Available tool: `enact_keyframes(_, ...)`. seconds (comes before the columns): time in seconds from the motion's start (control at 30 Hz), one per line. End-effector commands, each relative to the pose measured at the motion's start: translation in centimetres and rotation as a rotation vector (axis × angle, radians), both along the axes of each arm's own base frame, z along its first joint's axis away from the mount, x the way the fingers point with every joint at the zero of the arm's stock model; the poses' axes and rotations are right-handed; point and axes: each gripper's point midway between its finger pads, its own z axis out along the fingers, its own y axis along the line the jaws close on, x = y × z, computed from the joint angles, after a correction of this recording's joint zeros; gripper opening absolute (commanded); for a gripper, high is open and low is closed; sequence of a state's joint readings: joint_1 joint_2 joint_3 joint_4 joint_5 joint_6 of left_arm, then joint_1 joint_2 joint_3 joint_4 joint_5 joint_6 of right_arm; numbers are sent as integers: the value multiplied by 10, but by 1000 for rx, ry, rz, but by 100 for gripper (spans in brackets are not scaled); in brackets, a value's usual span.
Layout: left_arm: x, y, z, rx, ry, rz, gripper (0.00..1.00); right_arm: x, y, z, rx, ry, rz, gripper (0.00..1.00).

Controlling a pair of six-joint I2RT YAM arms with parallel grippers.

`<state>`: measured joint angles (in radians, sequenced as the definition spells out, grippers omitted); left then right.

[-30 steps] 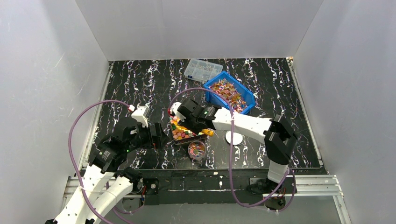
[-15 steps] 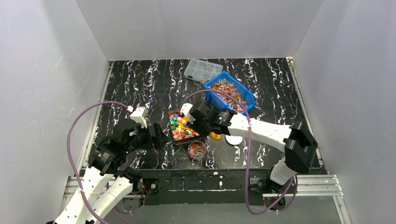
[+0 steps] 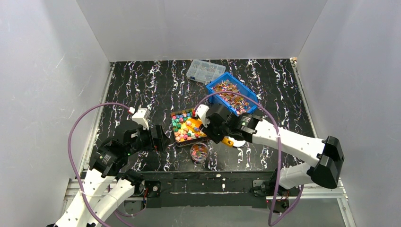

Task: Pack the candies
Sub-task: Scoop the fake candies from the storage box, then place the fake candies in the packing bottle.

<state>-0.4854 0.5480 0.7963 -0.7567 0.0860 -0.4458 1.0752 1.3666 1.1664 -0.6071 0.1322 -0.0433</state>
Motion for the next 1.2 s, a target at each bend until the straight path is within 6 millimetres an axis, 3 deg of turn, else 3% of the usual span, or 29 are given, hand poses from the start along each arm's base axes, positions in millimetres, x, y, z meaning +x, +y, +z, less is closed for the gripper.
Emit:
enact_keyframes(0.0,1,3,0,9,-7,13,98,-22,-18,10,3,33,2,1)
enact_keyframes(0.33,1,3,0,7,-6,11,98,-70,-39,21,-17,126,-26,1)
enact_keyframes(0.57,0,2,0,5,-2,8,98,-101,-56,9,-147,186,-46,1)
enact_keyframes(1.17,-2,-3,1,-13,3,-21,98,-100,-61,2,-390,195,-137,1)
